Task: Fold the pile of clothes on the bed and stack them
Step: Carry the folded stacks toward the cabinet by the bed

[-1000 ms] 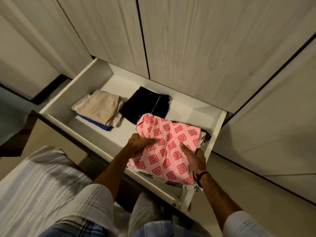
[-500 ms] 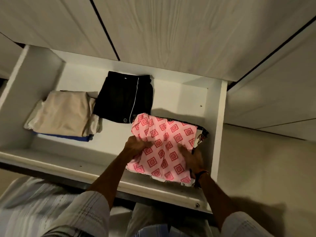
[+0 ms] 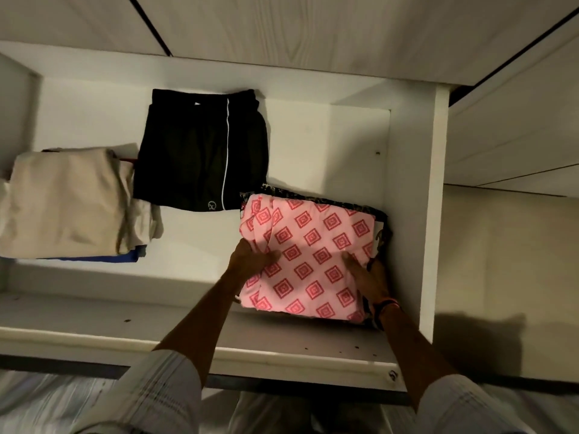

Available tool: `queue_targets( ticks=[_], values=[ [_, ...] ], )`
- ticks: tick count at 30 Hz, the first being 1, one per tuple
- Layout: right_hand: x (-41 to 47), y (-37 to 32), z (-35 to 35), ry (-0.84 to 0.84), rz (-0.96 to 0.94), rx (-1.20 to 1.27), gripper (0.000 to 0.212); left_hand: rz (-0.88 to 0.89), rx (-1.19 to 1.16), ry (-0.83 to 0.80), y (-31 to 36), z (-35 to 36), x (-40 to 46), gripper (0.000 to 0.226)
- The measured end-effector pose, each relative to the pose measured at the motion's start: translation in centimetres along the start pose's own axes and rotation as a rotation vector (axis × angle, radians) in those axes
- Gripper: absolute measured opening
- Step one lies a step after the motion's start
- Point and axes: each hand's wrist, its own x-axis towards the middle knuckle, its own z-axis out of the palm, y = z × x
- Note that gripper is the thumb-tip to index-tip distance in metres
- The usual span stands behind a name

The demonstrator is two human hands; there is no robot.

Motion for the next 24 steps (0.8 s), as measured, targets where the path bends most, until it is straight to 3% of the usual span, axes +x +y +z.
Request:
queue_targets(
  ticks=[5, 9, 13, 21, 24],
  values=[
    [1.5, 1.3, 0.4, 0.058, -0.026, -0.066, 0.043, -0.031, 0.034, 0.068, -1.2, 0.7, 1.2, 0.031],
    [0.4, 0.7, 0.6, 0.113, -0.015, -0.143, 0.030, -0.074, 0.067, 0.053, -1.1, 0.5, 0.9, 0.035],
    [-0.5, 0.3, 0.8, 0.173, -0.034, -0.289, 0.052, -0.145, 0.124, 0.022, -2.5, -0.7, 1.0, 0.079],
    [-6.8, -2.6, 2.1, 0.188, -0.178, -0.632, 0.073, -0.164, 0.217, 0.002, 0.5, -3.2, -5.6, 0.069],
    [-8.9, -3.1, 2.5, 0.140, -0.261, -0.721, 0.069, -0.147, 0.238, -0.027, 0.8, -3.6, -7.5, 0.063]
  ],
)
